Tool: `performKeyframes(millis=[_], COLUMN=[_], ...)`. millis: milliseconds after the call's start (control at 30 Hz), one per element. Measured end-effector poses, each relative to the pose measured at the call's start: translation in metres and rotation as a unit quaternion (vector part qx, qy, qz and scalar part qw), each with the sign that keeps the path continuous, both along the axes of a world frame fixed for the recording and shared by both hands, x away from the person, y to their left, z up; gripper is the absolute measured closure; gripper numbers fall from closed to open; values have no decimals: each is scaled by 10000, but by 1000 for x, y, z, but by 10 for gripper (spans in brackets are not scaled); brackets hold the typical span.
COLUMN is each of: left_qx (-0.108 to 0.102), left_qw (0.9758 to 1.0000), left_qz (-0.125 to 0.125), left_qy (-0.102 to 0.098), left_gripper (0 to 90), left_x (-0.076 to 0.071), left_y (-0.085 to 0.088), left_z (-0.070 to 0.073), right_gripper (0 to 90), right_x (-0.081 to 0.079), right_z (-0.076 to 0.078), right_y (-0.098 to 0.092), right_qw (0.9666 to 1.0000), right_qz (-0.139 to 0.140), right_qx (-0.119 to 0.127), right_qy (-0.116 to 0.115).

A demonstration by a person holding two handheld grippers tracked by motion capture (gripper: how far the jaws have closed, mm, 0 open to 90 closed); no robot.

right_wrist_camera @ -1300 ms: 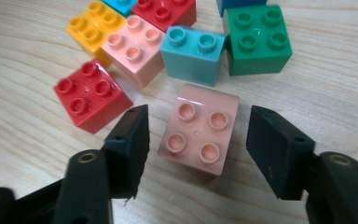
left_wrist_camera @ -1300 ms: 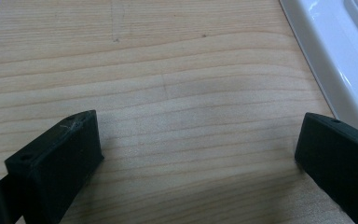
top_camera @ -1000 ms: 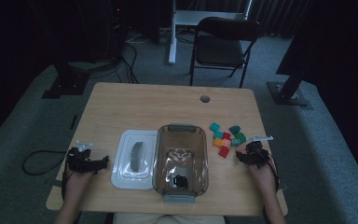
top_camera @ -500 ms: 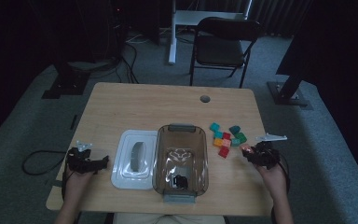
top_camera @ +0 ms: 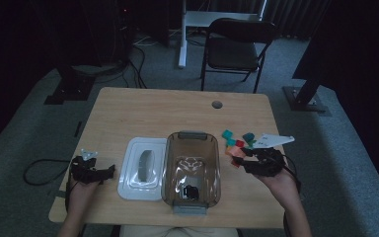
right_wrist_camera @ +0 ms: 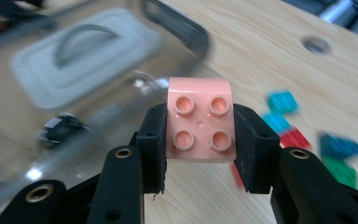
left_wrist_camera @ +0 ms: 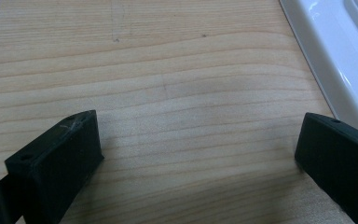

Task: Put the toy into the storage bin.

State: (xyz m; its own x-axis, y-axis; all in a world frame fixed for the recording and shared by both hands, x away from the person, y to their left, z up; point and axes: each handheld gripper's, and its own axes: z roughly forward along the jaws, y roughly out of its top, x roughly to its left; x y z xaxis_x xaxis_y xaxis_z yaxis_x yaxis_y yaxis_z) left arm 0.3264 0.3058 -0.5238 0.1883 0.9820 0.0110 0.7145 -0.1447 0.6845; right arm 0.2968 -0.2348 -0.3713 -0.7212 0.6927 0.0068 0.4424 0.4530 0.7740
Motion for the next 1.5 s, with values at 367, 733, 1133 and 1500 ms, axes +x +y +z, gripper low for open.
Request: performKeyframes(millis=[367, 733, 1133, 1500], left_qx=[2, 2, -2, 2], left_qw=[10000, 10000, 10000, 10000], left_qz=[-2, -3, 1, -3], left_qy=[-3, -2, -5, -3], left_gripper=[8, 8, 9, 9], left_x=[0, 0, 0, 0], left_y=[0, 0, 0, 0], left_z=[0, 0, 0, 0], right_gripper=[587, 586, 586, 582], right_x=[-1, -4, -6, -4], right_z=[2, -23, -46, -49], right_y=[72, 124, 155, 161], right_qw=[9901, 9693, 9468, 9372], right_qz=[1381, 2246, 2595, 2585], right_qx=[-125, -783, -1673, -2018], right_qy=[226, 623, 911, 1190])
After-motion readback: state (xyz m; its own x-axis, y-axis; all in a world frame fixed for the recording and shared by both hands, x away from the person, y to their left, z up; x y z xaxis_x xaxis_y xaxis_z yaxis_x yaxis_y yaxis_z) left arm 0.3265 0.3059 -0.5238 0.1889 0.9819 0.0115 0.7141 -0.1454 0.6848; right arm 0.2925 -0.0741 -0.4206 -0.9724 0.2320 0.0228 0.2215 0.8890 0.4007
